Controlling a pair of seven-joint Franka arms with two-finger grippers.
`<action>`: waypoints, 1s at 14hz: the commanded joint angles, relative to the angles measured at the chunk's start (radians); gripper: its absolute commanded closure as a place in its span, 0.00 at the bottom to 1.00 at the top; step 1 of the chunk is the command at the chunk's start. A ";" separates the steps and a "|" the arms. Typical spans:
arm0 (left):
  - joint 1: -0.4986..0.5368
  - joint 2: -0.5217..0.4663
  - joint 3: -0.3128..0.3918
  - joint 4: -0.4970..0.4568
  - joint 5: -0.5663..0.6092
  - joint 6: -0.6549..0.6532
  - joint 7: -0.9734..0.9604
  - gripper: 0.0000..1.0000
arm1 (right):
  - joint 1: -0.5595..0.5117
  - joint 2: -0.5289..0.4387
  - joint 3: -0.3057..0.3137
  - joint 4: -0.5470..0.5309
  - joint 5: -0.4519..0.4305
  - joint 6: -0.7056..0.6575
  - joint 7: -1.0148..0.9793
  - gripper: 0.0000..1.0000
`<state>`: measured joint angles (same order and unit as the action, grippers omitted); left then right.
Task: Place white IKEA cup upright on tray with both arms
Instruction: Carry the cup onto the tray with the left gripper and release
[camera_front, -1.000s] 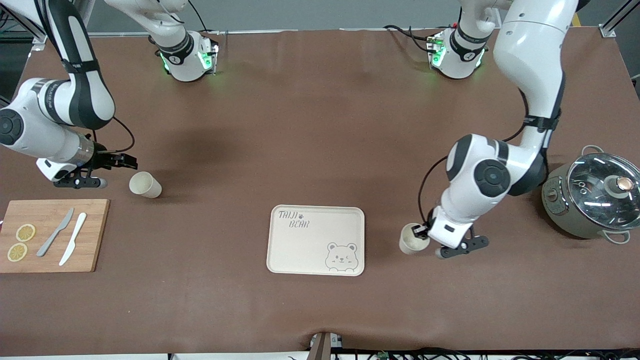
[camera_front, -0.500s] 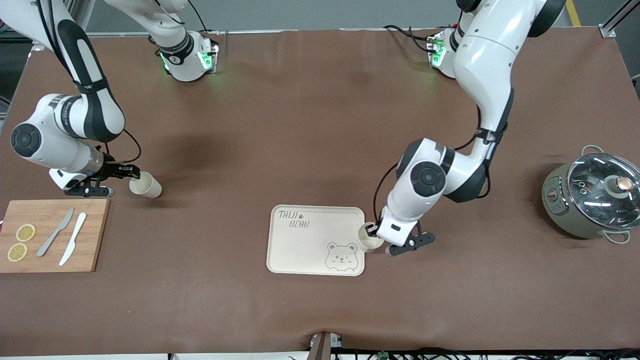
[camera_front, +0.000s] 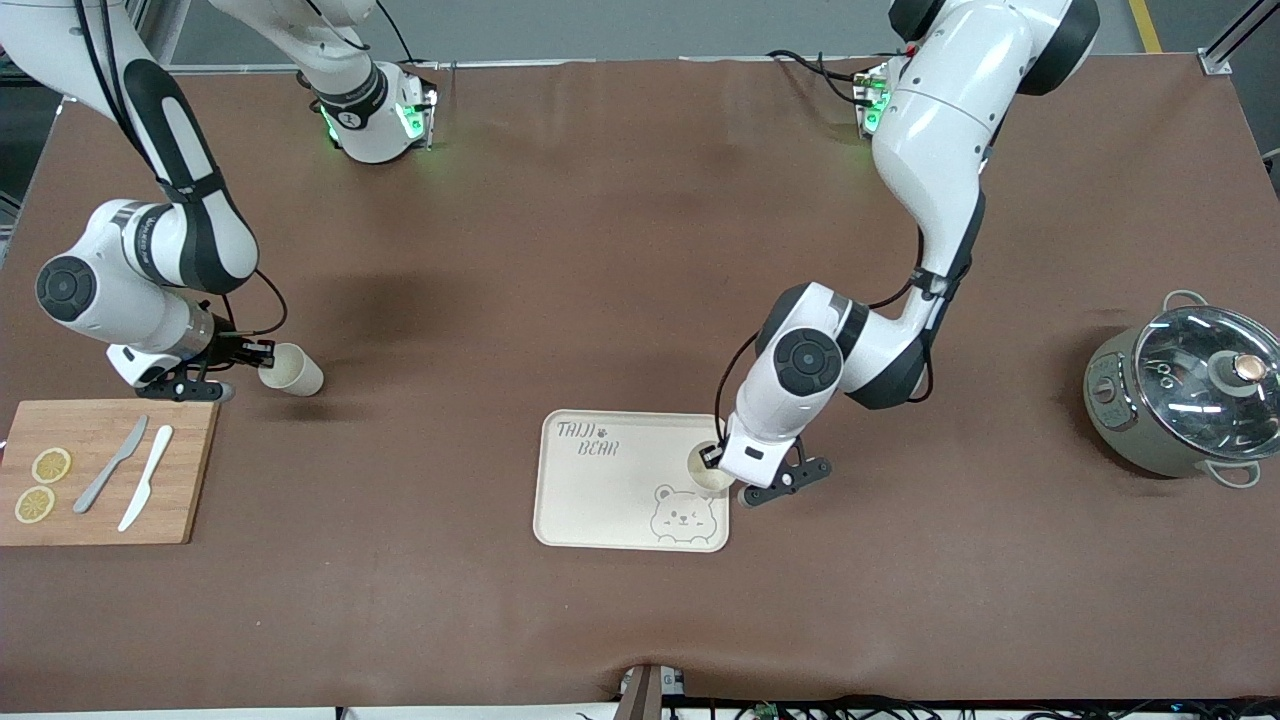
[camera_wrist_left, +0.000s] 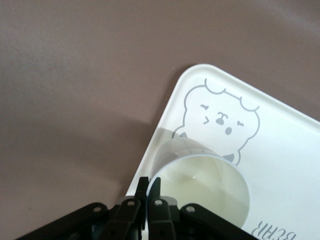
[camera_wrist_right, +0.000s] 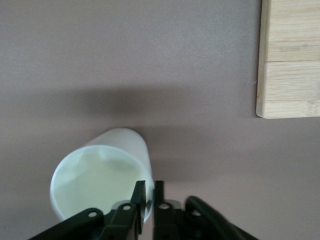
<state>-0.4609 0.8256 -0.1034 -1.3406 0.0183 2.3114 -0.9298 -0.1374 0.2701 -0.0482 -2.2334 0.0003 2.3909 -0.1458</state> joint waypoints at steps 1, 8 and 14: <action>-0.015 0.009 0.010 0.024 -0.011 -0.046 -0.038 1.00 | -0.022 0.006 0.016 0.008 0.018 0.007 -0.008 1.00; -0.033 0.010 0.011 0.021 0.002 -0.104 -0.053 0.76 | -0.008 -0.002 0.022 0.138 0.018 -0.255 -0.003 1.00; -0.004 -0.037 0.017 0.029 0.003 -0.106 -0.043 0.00 | 0.047 -0.020 0.024 0.204 0.018 -0.398 0.024 1.00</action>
<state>-0.4681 0.8255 -0.0950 -1.3179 0.0184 2.2275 -0.9678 -0.1132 0.2659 -0.0249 -2.0349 0.0080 2.0247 -0.1446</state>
